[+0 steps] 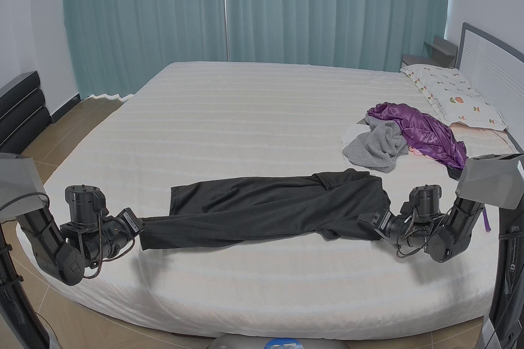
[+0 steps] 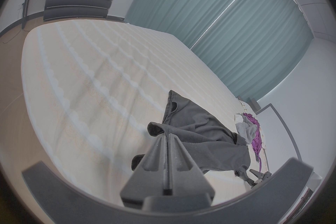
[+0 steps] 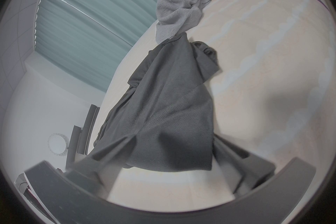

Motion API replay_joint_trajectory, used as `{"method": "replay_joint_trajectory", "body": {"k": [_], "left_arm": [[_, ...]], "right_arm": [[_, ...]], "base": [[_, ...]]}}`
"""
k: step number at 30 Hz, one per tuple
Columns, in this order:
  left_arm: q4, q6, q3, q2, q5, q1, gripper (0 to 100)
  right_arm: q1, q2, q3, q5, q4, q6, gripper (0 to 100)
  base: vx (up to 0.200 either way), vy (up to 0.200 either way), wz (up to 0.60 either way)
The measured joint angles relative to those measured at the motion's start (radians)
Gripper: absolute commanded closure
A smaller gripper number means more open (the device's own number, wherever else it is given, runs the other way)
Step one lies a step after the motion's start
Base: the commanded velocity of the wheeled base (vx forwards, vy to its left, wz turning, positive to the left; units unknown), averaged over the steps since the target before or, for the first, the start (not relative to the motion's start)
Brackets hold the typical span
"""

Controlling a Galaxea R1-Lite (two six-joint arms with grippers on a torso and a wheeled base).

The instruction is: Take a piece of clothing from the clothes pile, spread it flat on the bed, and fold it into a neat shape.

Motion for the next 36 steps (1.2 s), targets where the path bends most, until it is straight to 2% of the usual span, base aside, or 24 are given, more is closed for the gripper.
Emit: {"method": "replay_joint_trajectory", "body": {"k": [7,12,23,29,36], "left_arm": [[0.001,0.0,0.004,-0.001,0.0,0.0,100],[0.0,0.001,0.007,-0.001,0.001,0.001,100],[0.001,0.045,0.037,-0.016,0.003,0.004,100],[0.0,0.064,0.06,-0.032,0.004,0.011,100],[-0.001,0.121,0.112,-0.051,0.003,0.026,100]], "right_arm": [[0.009,-0.007,0.001,-0.002,0.01,0.001,100],[-0.021,-0.073,0.073,0.013,0.008,0.002,100],[-0.137,-0.297,0.328,0.134,0.01,-0.009,100],[-0.182,-0.402,0.456,0.171,0.01,-0.061,100],[-0.208,-0.487,0.566,0.179,0.01,-0.14,100]], "base": [[0.0,0.0,0.0],[0.0,0.0,0.0],[0.0,0.0,0.0],[0.0,0.0,0.0],[0.0,0.0,0.0]]}}
